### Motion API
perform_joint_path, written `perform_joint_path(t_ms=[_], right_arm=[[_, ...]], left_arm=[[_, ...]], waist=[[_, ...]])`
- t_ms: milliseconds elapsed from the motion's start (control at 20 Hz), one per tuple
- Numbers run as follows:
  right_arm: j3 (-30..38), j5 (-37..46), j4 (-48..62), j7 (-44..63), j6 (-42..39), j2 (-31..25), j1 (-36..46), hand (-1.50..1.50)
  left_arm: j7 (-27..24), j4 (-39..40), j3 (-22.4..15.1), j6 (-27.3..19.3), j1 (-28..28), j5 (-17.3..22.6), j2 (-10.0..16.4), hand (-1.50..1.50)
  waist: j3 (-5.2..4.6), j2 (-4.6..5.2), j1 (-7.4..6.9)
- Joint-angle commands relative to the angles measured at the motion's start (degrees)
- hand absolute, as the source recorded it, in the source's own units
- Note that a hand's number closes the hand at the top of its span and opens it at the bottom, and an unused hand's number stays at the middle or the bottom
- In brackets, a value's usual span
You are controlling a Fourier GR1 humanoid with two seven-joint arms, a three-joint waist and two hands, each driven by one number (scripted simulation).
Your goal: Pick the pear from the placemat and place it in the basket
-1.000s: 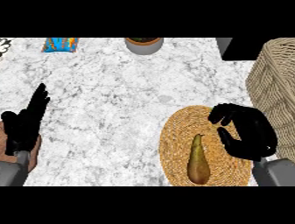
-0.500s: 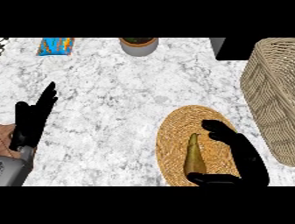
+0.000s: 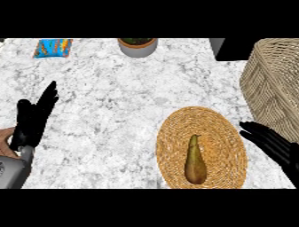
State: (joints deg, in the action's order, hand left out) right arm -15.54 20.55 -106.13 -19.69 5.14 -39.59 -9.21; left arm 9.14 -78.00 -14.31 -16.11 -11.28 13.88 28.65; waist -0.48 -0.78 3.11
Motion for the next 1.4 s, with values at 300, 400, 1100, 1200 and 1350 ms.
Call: perform_joint_path(t_ms=[300, 400, 1100, 1200, 1350], right_arm=[[2.12, -5.3, -26.61, 25.58, -19.34, -12.77, -6.84, -1.5], [2.38, -6.07, -30.54, 30.99, -21.31, -12.21, -7.2, -1.5], [0.54, 10.83, -20.47, 25.08, -17.26, 5.48, -6.38, -1.5], [2.76, 10.34, -12.66, 19.79, -16.52, 5.81, -4.54, -1.5], [1.73, 10.94, -16.96, 23.61, -20.12, 7.8, -5.8, -1.5]], left_arm=[[0.07, 1.33, 1.3, 2.4, -2.05, -0.62, -1.04, 0.0], [2.71, -0.36, 0.32, 2.21, -2.69, -1.78, -1.83, 0.0], [5.75, -1.91, 3.93, 4.75, -2.85, -7.98, -6.62, 0.0], [4.08, -1.28, 5.44, 5.16, -1.45, -7.86, -6.38, 0.0], [5.32, -5.53, 7.89, 8.83, 1.25, -7.58, -4.43, 0.0]], waist=[[0.38, 0.62, -2.1], [0.42, 0.61, -2.29], [0.5, 0.74, -2.83], [0.52, 0.79, -3.06], [0.5, 0.71, -3.06]])
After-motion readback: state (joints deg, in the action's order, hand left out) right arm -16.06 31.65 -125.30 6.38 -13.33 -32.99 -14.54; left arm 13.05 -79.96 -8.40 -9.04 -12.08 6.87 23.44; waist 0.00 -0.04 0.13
